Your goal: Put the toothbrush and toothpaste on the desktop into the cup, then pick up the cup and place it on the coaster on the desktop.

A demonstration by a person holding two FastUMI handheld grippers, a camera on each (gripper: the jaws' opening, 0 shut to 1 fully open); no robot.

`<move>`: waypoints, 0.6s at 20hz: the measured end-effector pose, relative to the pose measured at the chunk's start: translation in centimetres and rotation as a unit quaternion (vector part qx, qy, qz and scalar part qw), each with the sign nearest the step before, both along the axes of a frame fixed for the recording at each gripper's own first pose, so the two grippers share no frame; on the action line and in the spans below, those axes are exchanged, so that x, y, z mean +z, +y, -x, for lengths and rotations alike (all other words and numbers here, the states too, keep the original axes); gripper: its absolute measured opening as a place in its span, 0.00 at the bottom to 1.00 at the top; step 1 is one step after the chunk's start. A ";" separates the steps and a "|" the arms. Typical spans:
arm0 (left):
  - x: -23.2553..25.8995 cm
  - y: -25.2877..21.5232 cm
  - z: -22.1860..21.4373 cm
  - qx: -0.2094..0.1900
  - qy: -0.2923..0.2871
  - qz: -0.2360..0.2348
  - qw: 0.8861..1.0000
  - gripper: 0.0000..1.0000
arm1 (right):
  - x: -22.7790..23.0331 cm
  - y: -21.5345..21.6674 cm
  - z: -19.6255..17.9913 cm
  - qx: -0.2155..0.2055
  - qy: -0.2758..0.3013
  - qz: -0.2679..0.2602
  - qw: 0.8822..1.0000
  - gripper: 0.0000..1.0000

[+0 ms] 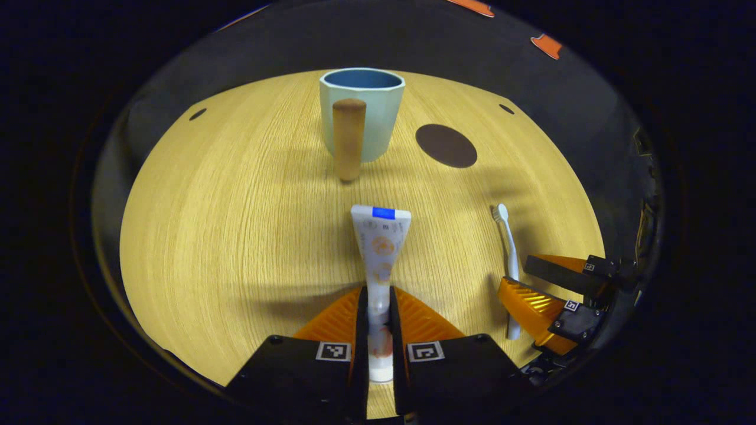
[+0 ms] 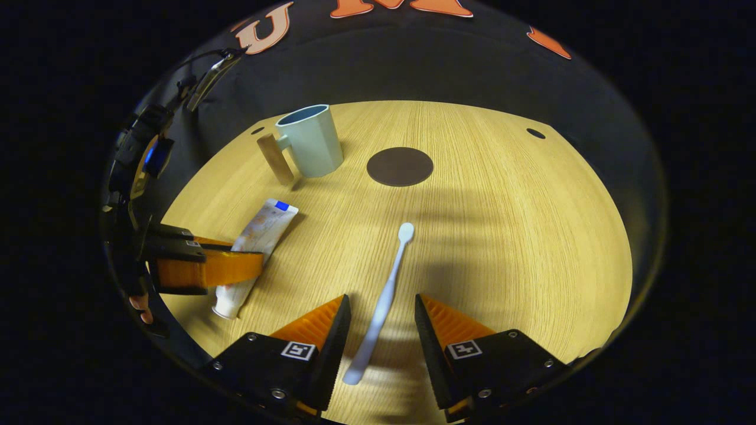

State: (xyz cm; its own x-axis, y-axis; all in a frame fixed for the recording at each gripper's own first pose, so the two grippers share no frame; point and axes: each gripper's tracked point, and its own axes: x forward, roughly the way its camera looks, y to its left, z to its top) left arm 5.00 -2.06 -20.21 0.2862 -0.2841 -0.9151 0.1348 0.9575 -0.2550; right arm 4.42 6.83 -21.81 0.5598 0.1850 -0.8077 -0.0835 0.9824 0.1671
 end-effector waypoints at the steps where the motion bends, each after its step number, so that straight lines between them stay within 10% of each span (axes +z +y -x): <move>1: 0.0 0.1 0.0 -0.002 -0.001 0.001 1.000 0.21 | -0.1 0.1 -0.2 -0.001 0.002 0.001 1.000 0.66; 12: 0.5 0.3 0.0 0.011 -0.015 0.010 1.000 0.19 | -0.1 -0.7 -0.9 -0.020 0.011 -0.015 1.000 0.08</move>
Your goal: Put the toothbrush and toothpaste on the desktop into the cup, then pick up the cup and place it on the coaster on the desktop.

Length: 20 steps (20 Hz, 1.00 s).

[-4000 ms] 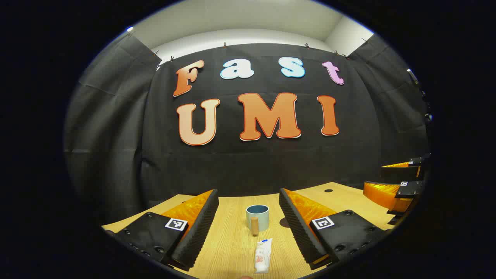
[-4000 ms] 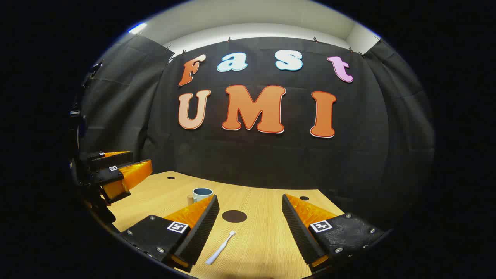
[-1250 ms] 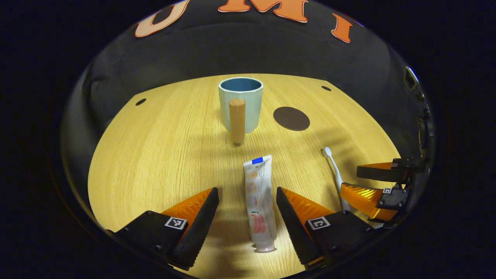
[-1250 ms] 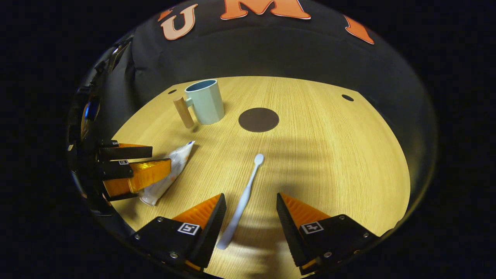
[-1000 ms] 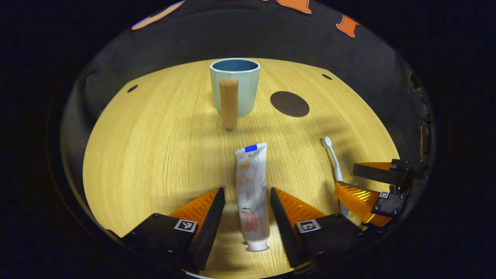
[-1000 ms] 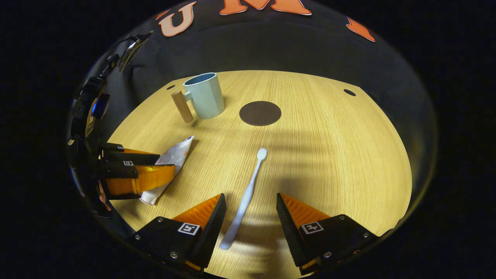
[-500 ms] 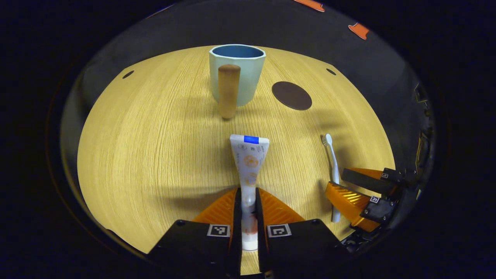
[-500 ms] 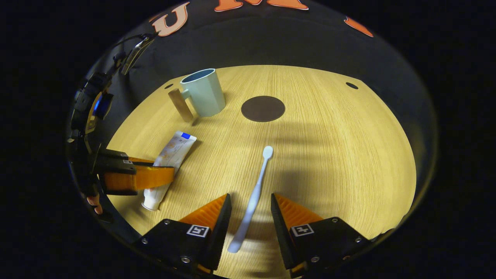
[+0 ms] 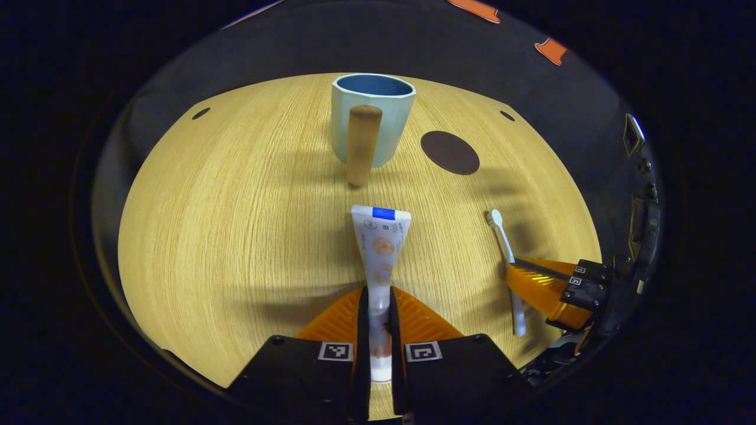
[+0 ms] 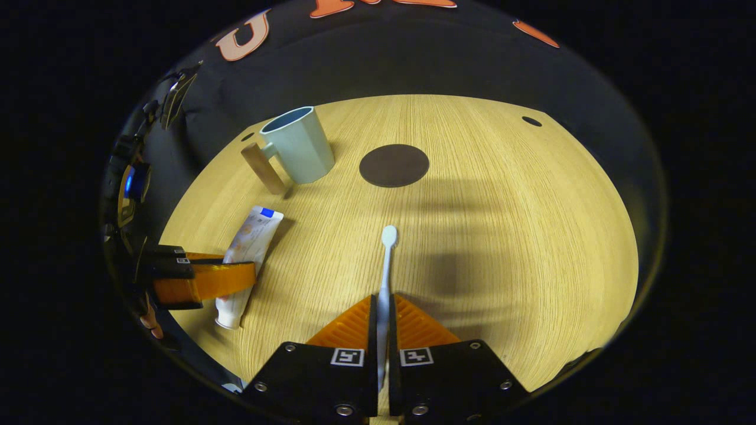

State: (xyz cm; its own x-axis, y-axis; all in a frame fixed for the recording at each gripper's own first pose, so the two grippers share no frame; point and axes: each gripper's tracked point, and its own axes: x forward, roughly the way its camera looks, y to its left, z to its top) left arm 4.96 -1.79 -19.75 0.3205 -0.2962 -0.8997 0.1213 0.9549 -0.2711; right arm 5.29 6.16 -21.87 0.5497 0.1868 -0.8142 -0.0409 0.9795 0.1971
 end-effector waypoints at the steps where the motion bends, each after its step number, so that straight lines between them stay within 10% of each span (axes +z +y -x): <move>1: 0.0 0.2 -0.1 0.003 -0.003 0.000 1.000 0.19 | 0.2 0.1 0.0 0.002 -0.004 -0.003 1.000 0.07; 11: 4.1 1.2 -4.1 0.019 -0.113 0.010 0.993 0.19 | 3.7 0.0 -0.3 0.009 -0.062 -0.057 0.996 0.06; 20: 9.5 0.8 -8.5 0.036 -0.280 0.049 0.958 0.18 | 6.3 -0.5 -2.4 0.022 -0.154 -0.054 0.986 0.05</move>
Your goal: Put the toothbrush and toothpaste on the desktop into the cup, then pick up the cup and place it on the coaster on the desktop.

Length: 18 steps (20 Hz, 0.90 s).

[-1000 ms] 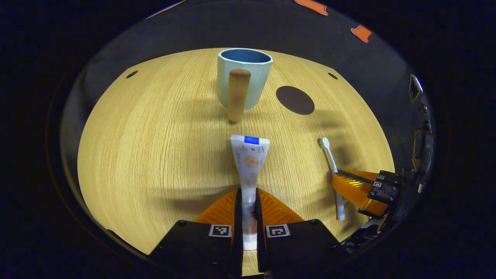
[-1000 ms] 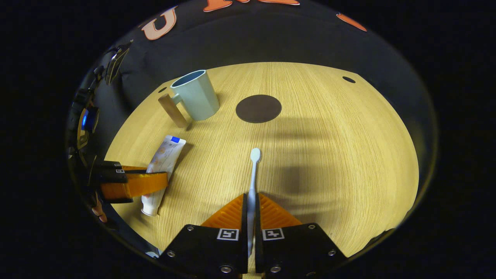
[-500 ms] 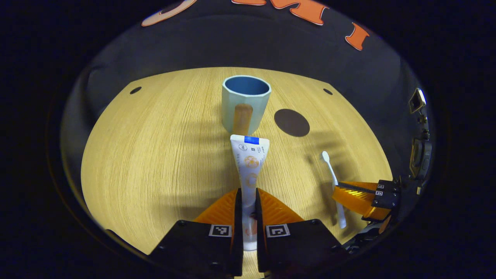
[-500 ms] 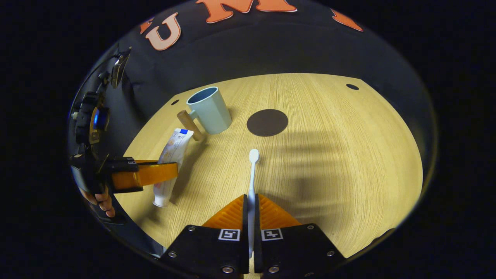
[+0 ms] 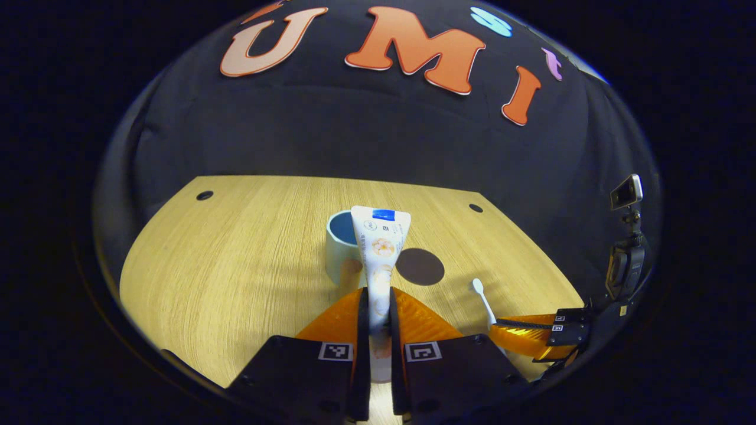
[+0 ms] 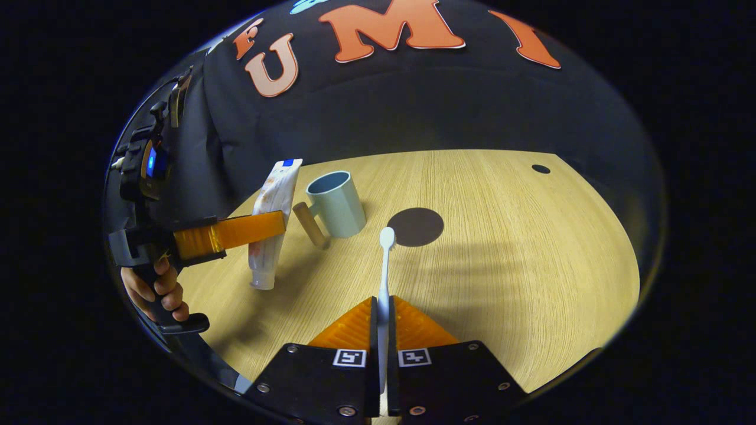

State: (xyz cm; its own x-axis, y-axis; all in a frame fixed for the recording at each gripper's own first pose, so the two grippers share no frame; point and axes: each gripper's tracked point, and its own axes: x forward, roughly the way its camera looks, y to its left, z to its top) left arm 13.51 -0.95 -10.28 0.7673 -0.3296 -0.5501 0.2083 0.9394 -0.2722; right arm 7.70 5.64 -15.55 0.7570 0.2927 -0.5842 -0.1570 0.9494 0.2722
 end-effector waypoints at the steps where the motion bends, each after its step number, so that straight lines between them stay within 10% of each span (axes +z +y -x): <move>1: 0.6 0.1 -0.4 -0.002 -0.016 -0.003 1.000 0.18 | 0.6 -0.1 -0.1 0.001 -0.009 -0.005 1.000 0.05; 18: 9.9 2.2 -11.6 0.043 -0.205 0.043 0.977 0.18 | 7.5 -3.4 -5.3 -0.006 -0.123 -0.007 0.992 0.05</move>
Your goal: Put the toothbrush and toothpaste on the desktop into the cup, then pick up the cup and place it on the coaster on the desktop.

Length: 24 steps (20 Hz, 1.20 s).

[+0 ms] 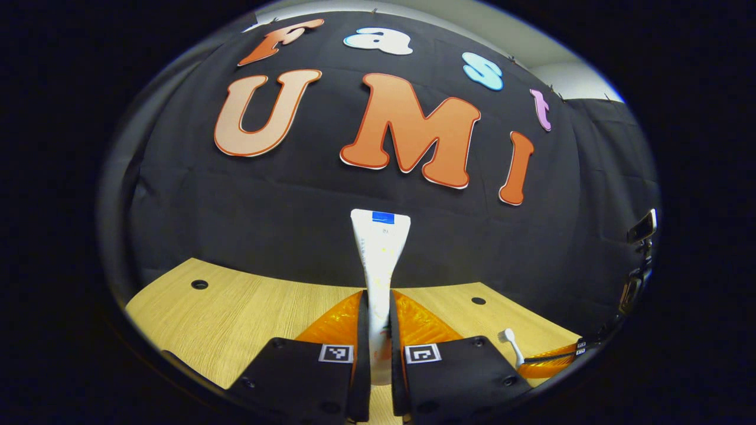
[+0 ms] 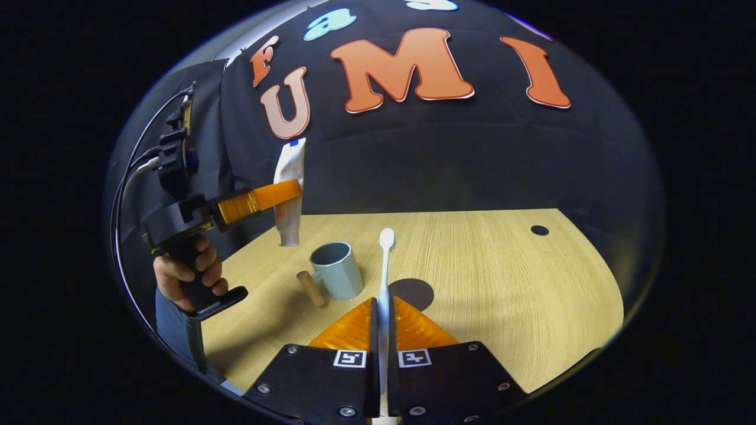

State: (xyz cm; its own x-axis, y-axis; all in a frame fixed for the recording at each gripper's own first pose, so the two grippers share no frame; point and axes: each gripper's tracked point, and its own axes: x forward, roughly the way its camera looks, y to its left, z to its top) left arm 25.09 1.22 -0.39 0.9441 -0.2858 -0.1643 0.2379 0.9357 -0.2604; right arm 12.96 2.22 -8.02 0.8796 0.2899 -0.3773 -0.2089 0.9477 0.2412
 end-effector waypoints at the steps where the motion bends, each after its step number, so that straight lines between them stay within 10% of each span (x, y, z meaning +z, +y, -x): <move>1: -0.3 -0.1 -0.5 -0.002 0.000 -0.001 1.000 0.18 | 0.3 0.1 0.0 0.001 -0.006 -0.002 1.000 0.05; 24: -9.5 -1.4 -2.9 -0.010 0.073 -0.035 0.997 0.21 | 4.3 0.5 -7.4 -0.014 -0.108 -0.045 0.993 0.05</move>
